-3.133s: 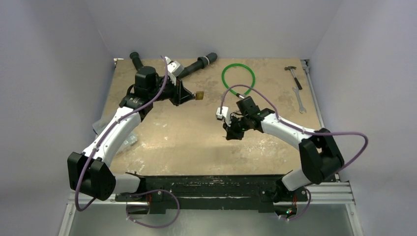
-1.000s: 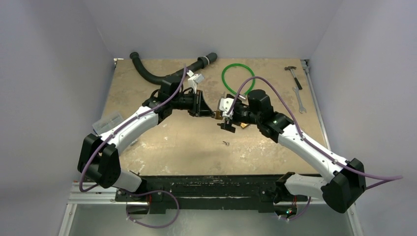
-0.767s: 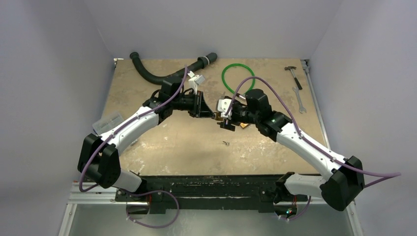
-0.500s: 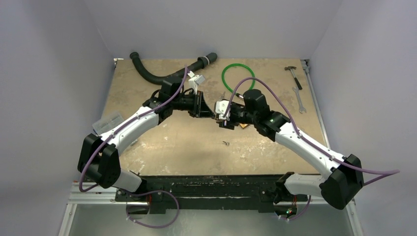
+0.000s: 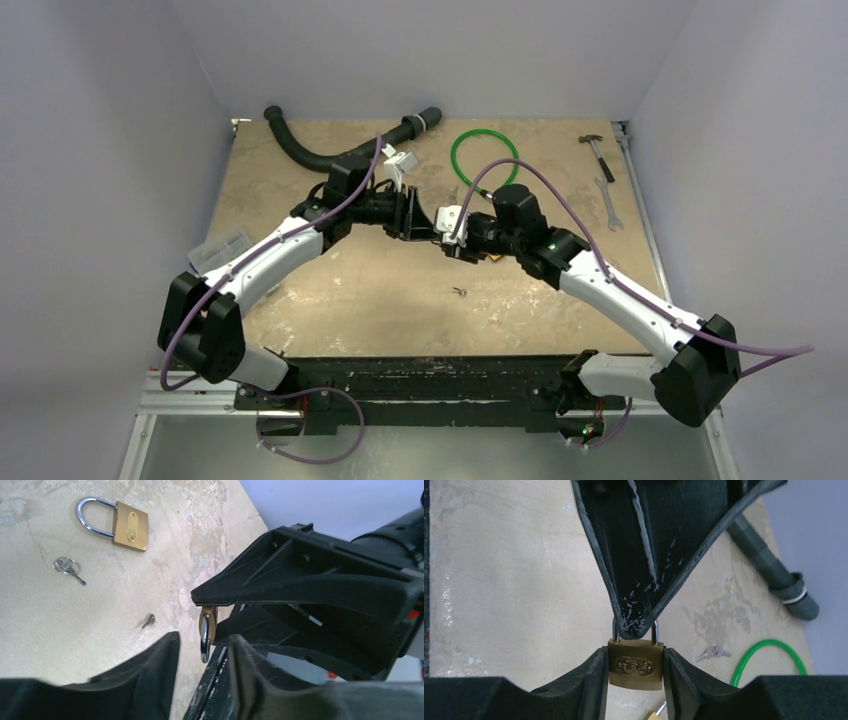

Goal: Lock with the key
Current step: Place the lock at the center of the board.

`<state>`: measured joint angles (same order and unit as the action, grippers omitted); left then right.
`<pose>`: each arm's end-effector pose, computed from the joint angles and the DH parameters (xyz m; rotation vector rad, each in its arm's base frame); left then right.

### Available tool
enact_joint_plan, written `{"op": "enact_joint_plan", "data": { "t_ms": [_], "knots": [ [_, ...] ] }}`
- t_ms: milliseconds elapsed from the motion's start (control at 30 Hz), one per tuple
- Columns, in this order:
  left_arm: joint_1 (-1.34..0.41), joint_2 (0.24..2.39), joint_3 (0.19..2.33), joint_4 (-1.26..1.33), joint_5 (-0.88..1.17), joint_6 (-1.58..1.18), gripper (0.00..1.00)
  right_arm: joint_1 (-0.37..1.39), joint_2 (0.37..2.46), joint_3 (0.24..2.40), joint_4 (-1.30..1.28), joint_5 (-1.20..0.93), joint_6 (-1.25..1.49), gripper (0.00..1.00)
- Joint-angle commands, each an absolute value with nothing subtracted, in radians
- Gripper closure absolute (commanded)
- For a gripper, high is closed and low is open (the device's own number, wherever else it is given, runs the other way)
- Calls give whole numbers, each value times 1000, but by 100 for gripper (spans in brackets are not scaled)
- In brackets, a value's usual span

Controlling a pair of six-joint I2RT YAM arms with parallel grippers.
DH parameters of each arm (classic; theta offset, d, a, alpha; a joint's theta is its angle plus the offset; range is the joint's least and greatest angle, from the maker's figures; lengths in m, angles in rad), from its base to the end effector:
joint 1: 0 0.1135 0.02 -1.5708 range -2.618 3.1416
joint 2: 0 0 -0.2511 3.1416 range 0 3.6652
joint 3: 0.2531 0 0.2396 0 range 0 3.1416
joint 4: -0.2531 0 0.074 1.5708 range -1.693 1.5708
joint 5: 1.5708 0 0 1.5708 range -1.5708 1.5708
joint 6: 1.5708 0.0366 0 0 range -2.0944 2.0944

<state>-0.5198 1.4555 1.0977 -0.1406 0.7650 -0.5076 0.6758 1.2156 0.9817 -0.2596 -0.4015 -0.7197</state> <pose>0.2631 -0.1797 0.2899 0.5310 2.1625 -1.3913 0.1994 0.1782 0.3025 -1.4925 1.3961 0.3861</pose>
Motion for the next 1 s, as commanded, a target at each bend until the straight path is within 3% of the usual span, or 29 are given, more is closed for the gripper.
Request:
{"op": "enact_joint_plan", "data": {
  "t_ms": [0, 100, 200, 567, 967],
  "knots": [
    [-507, 1418, 1131, -137, 725, -502, 43, 672, 1173, 1009, -331, -351, -598, 73],
    [-445, 1394, 1087, -134, 707, -526, 26, 645, 1128, 971, -417, -347, -564, 76],
    [-369, 1372, 1048, -127, 685, -547, 21, 613, 1088, 919, -495, -317, -539, 76],
    [-285, 1356, 1020, -123, 615, -576, 20, 520, 1110, 864, -561, -182, -315, 83],
    [-280, 1349, 1014, -129, 577, -568, 20, 521, 1308, 834, -555, -147, -435, 83]
  ]
}}
